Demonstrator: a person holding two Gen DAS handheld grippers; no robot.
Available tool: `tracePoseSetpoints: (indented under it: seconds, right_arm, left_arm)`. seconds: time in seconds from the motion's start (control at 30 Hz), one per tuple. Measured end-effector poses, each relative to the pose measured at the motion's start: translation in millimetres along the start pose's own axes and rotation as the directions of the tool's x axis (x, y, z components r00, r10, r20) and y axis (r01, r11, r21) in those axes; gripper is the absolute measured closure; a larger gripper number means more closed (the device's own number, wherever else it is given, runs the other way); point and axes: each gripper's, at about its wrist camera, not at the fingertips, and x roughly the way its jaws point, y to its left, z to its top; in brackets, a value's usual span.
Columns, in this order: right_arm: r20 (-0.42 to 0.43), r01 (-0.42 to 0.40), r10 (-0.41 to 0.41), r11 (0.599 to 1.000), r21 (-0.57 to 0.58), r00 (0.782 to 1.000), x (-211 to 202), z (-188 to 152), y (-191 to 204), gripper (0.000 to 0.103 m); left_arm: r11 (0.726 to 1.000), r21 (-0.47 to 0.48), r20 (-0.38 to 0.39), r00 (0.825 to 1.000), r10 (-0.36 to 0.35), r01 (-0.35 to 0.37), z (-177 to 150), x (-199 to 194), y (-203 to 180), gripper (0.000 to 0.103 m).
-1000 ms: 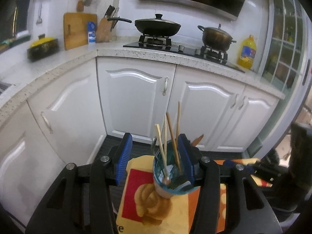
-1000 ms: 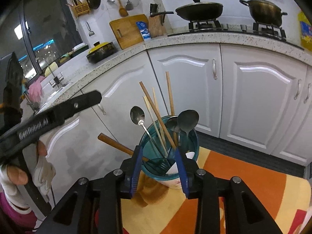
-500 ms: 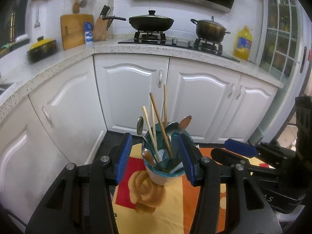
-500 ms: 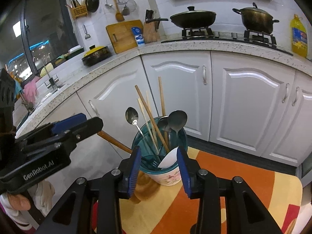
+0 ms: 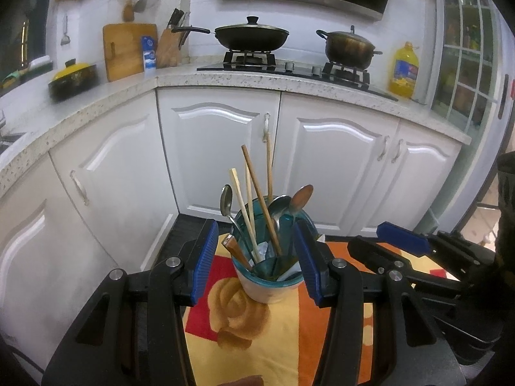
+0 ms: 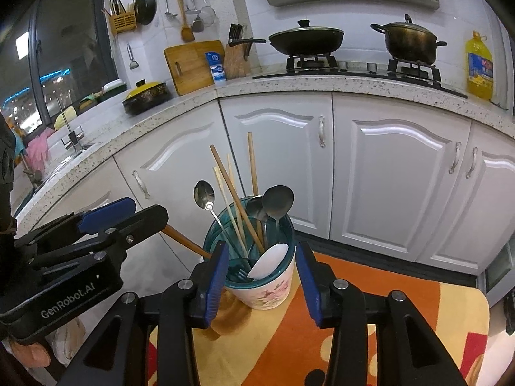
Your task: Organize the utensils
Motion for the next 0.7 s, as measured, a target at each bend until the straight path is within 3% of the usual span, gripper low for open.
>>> tracePoseSetpoints:
  seconds: [0.7]
  right_arm:
    - [-0.028,0.006,-0.006,1.0,-0.008,1.0,9,-2,1,0.06]
  left_arm:
    - [0.999,-0.024,-0.037,0.999,0.023,-0.024,-12,9,6,0.055]
